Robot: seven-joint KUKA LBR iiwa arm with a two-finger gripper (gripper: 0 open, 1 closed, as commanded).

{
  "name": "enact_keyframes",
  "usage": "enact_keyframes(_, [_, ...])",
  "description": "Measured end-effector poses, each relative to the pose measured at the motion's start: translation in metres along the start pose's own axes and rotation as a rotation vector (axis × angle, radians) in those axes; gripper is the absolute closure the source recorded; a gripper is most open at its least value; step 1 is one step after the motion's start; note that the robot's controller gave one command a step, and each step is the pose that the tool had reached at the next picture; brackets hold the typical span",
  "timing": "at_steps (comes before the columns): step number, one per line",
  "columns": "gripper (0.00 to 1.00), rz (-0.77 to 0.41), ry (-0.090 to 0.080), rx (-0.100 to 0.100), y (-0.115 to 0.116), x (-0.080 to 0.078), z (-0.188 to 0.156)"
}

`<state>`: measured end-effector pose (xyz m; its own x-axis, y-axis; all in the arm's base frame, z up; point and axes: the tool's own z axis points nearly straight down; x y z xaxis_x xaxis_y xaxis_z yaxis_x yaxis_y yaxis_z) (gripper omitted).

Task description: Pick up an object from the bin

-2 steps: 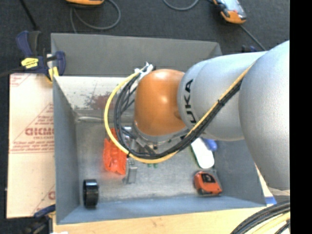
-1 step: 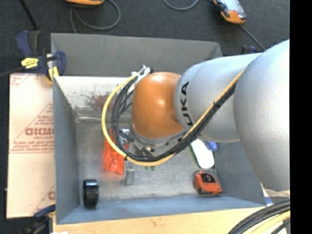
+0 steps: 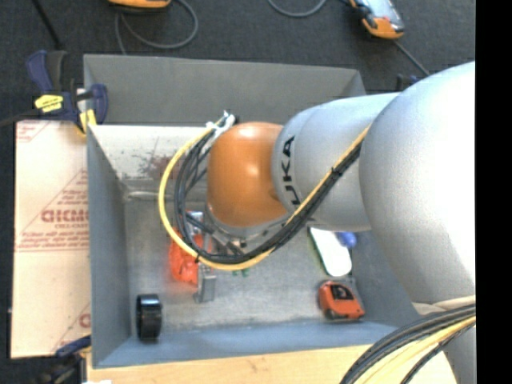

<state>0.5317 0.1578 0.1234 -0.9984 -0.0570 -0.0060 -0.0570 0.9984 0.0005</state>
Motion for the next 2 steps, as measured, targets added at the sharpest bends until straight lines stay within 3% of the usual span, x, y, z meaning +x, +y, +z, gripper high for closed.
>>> enact_keyframes(1, [1.0, -0.234, 0.001, -0.001, -0.0095, -0.017, 0.0509])
enact_keyframes(2, [1.0, -0.233, 0.001, -0.002, -0.0095, -0.017, 0.0509])
